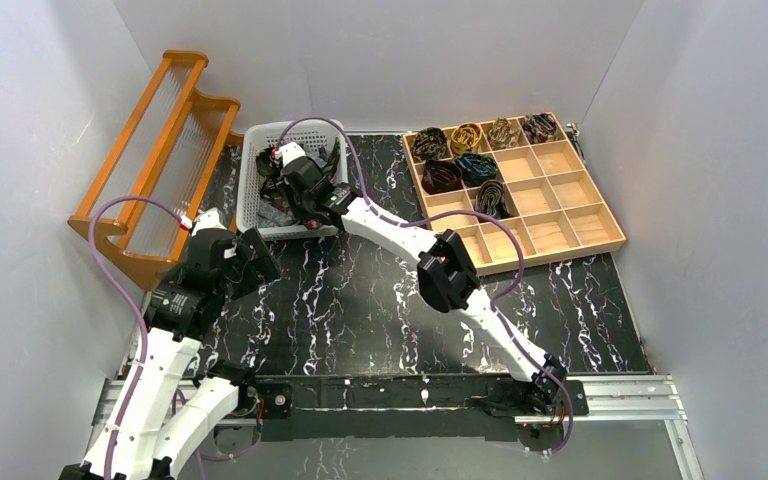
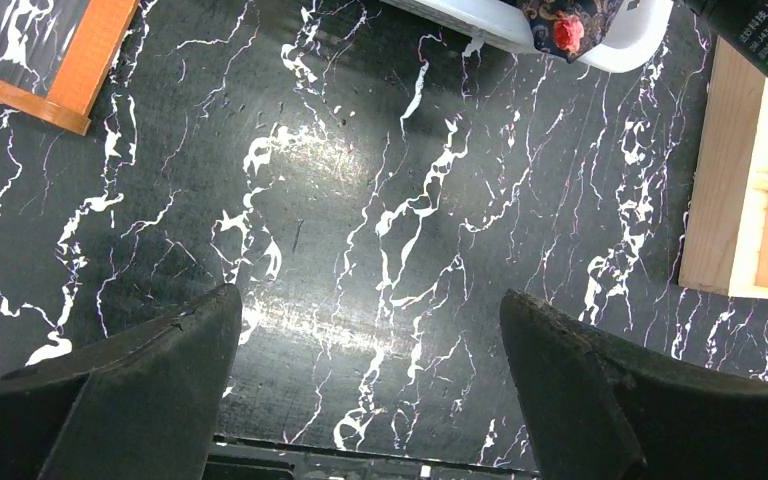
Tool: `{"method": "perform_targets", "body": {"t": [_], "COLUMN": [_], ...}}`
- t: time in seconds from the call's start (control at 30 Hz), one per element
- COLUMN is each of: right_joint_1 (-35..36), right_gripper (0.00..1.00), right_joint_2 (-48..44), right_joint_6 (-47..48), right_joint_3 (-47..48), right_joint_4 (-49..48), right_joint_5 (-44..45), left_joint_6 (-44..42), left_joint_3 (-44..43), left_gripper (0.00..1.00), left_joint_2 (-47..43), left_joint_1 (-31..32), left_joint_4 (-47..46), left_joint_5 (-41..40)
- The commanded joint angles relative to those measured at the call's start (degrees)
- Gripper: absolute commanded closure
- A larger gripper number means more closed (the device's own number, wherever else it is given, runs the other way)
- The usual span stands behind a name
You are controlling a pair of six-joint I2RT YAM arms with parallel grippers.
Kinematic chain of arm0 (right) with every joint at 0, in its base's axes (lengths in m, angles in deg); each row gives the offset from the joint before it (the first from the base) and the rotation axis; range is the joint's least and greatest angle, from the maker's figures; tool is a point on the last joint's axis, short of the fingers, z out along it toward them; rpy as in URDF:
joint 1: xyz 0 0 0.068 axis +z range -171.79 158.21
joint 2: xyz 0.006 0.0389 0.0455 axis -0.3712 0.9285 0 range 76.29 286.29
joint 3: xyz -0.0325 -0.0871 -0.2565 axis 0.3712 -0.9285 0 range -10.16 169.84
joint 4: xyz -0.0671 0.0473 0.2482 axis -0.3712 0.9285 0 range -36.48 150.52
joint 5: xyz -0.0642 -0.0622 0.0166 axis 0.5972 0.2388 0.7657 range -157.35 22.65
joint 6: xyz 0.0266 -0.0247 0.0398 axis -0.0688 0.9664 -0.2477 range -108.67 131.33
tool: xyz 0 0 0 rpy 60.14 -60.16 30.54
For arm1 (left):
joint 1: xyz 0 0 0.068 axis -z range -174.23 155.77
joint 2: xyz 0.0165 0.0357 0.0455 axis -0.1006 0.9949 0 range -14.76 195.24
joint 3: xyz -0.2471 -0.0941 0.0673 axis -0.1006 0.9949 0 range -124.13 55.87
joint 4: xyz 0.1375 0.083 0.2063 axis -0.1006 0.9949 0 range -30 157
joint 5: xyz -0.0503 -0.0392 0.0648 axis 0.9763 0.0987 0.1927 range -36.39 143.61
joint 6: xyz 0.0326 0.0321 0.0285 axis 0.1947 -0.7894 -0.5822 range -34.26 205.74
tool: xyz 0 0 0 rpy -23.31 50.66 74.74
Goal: Roll the ties
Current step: Pick up the tie from the bin.
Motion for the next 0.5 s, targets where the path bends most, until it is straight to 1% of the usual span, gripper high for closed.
{"method": "perform_targets", "body": {"t": [0.0, 0.1, 0.17, 0.2, 0.23, 0.3, 0.33, 0.37, 0.4, 0.47], "right_joint_1": [0.8, 0.2, -1.1, -1.8, -2.5, -3.5, -4.0, -4.3, -4.7, -6.0], "right_gripper": [0.81, 0.85, 0.86, 0.84, 0.76, 0.47, 0.30, 0.22, 0.19, 0.17], "right_joint_2": [-1.5, -4.6, -7.0, -8.1, -9.1, -10.2, -10.4, -10.7, -11.1, -12.5], "right_joint_6": [4.4, 5.0, 3.2, 2.1, 1.2, -0.2, -0.6, -0.6, -0.4, -0.1], "right_joint_3": [3.8, 3.8, 2.6, 1.4, 0.3, -0.7, -0.9, -1.1, -1.4, -2.7], "right_joint_4": [-3.8, -5.2, -5.3, -5.6, -5.7, -3.9, -2.7, -1.3, 0.1, 2.1], "right_joint_5": [7.9, 6.7, 2.1, -0.2, -2.9, -9.1, -10.6, -13.3, -15.1, -17.6], "left_joint_6": [0.2, 0.2, 0.3, 0.4, 0.5, 0.5, 0.4, 0.4, 0.2, 0.2], "left_joint_3": [0.6, 0.8, 0.9, 0.9, 1.0, 1.0, 1.0, 1.0, 1.1, 1.1], "left_gripper": [0.02, 0.02, 0.02, 0.02, 0.02, 0.02, 0.02, 0.02, 0.02, 0.02], "left_joint_2": [-0.4, -0.4, -0.5, -0.5, -0.4, -0.3, -0.2, -0.2, -0.1, 0.1], "left_joint_1": [-0.2, -0.2, -0.2, -0.2, -0.2, -0.2, -0.2, -0.2, -0.2, -0.1], "left_joint_4": [1.5, 1.4, 1.4, 1.3, 1.3, 1.2, 1.2, 1.2, 1.3, 1.4], "left_joint_5": [-1.6, -1.6, -1.6, -1.4, -1.2, -0.9, -0.7, -0.7, -0.7, -0.5]}}
